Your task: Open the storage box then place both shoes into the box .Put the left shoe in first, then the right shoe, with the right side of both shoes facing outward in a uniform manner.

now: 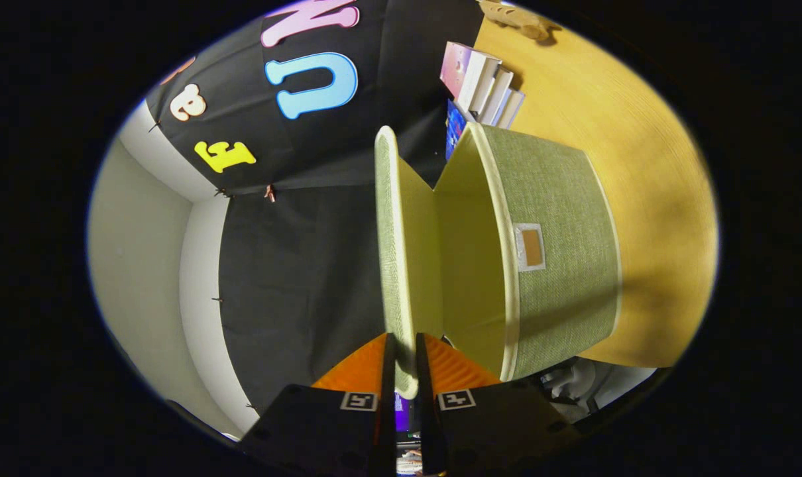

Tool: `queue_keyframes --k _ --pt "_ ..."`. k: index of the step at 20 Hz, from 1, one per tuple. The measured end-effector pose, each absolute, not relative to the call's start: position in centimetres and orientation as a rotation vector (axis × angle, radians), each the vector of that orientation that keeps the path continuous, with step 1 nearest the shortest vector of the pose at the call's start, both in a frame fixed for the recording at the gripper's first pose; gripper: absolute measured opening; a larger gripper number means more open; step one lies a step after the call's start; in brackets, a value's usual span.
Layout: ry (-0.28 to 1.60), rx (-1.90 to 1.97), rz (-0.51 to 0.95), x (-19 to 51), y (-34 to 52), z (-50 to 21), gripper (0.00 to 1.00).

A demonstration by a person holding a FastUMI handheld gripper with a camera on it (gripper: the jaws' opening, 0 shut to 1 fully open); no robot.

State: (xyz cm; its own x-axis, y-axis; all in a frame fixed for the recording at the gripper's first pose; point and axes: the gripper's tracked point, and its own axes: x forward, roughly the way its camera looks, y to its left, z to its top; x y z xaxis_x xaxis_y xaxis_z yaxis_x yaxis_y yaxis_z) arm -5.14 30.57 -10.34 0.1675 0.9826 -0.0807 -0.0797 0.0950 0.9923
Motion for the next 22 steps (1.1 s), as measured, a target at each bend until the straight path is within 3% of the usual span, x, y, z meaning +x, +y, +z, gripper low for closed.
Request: queue_keyframes --k 1,9,17,22 --pt "1.056 1.141 1.066 -4.9 30.7 -9.9 0.05" --pt "1.029 0.959 1.095 -5.3 34.6 -3.3 0.05" --pt "1.055 0.762 1.046 -6.6 46.4 1.0 0.06" --pt "1.048 0.69 1.036 -7.7 54.9 -0.8 0.07"
